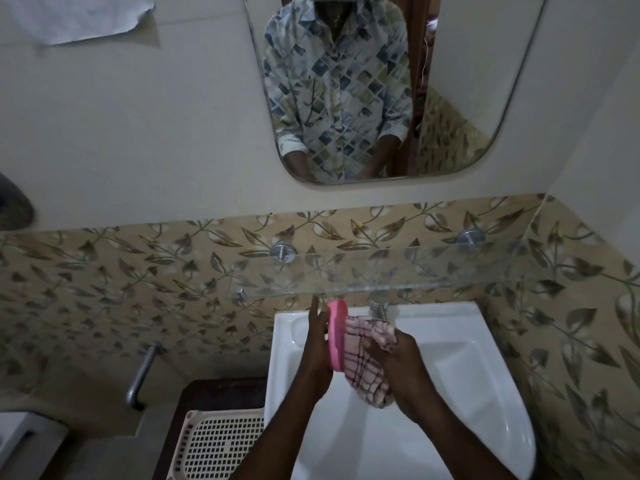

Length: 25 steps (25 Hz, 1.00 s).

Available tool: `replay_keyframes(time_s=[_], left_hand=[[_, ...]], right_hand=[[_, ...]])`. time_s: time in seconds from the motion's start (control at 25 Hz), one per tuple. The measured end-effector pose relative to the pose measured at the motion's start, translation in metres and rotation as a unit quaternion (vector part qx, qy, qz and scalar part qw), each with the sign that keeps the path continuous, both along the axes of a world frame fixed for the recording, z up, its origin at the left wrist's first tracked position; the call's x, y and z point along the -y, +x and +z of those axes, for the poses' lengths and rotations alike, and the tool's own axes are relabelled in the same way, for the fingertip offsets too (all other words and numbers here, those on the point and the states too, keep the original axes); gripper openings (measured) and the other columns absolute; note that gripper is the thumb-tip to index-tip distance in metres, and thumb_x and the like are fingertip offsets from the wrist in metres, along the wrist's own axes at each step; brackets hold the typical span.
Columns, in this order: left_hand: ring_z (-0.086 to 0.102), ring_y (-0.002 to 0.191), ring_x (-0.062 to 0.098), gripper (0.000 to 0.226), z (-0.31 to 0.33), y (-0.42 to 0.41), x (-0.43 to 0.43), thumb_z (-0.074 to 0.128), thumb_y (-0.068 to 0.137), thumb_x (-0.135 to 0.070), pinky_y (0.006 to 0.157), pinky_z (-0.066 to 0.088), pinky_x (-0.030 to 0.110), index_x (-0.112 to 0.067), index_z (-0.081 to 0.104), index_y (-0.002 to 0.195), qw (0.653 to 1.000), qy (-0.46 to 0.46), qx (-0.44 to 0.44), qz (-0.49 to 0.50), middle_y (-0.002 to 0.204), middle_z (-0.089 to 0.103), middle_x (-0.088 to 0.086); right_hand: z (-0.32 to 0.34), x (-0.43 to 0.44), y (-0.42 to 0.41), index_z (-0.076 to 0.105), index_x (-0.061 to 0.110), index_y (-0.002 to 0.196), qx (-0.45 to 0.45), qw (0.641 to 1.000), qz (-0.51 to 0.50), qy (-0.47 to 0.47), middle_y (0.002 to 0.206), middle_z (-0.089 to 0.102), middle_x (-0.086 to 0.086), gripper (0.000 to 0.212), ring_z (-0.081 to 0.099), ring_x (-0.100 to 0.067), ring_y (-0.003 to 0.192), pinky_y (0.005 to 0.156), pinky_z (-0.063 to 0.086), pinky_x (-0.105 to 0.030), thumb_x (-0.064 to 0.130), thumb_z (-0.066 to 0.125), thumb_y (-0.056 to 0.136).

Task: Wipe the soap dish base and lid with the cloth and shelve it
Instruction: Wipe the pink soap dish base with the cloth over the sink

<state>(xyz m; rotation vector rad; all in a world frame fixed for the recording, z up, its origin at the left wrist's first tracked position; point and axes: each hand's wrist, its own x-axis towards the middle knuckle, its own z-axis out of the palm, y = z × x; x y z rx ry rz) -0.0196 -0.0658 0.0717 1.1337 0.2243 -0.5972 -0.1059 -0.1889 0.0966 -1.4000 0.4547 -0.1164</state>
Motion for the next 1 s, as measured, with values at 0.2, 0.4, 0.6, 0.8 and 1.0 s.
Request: replay_keyframes(time_s=[0.2,0.4,0.6,0.8,1.0], left_hand=[[0.068,0.091,0.039,0.075,-0.011,0.005,-0.016,0.047,0.087,-0.055,0.082,0.056,0.051,0.000,0.051,0.138,0.982,-0.151,-0.112,-0.025,0.110,0.066,0.024],[0.072,0.099,0.031,0.057,-0.009,-0.009,0.004,0.040,0.100,-0.049,0.077,0.060,0.038,-0.005,0.069,0.121,0.997,-0.066,-0.034,-0.020,0.113,0.072,0.019],[0.074,0.086,0.033,0.066,-0.008,-0.004,-0.002,0.033,0.100,-0.054,0.070,0.061,0.042,-0.001,0.070,0.111,0.995,-0.066,-0.075,0.009,0.097,0.075,0.022],[0.071,0.096,0.033,0.052,-0.010,-0.006,-0.011,0.031,0.104,-0.046,0.077,0.059,0.045,-0.008,0.062,0.122,0.997,-0.064,-0.051,-0.007,0.111,0.072,0.022],[0.065,0.106,0.039,0.057,-0.011,-0.009,-0.003,0.036,0.100,-0.048,0.092,0.053,0.055,-0.006,0.055,0.133,0.999,-0.040,-0.029,-0.010,0.120,0.066,0.026]], right_hand=[[0.006,0.030,0.006,0.072,0.011,0.109,-0.028,0.996,-0.084,0.021,0.101,0.077,-0.014,0.026,0.075,-0.032,0.090,0.083,0.060,-0.051,-0.003,0.059,0.091],[0.016,-0.010,0.028,0.067,0.019,0.115,0.042,0.971,0.009,-0.235,0.097,0.059,0.007,0.030,0.058,0.009,0.080,0.075,0.044,-0.010,0.002,0.059,0.092],[-0.012,0.000,0.009,0.070,0.020,0.122,0.097,0.886,0.231,-0.389,0.126,0.063,0.001,0.038,0.050,-0.004,0.117,0.108,0.036,-0.027,0.005,0.052,0.093],[0.004,0.026,0.021,0.072,0.008,0.119,0.233,0.786,0.134,-0.557,0.123,0.068,-0.019,0.041,0.061,-0.031,0.116,0.099,0.049,-0.040,0.003,0.069,0.078],[0.000,0.023,0.034,0.068,0.015,0.115,0.053,0.847,0.107,-0.517,0.116,0.068,-0.006,0.021,0.065,-0.026,0.110,0.081,0.052,-0.027,0.019,0.058,0.097]])
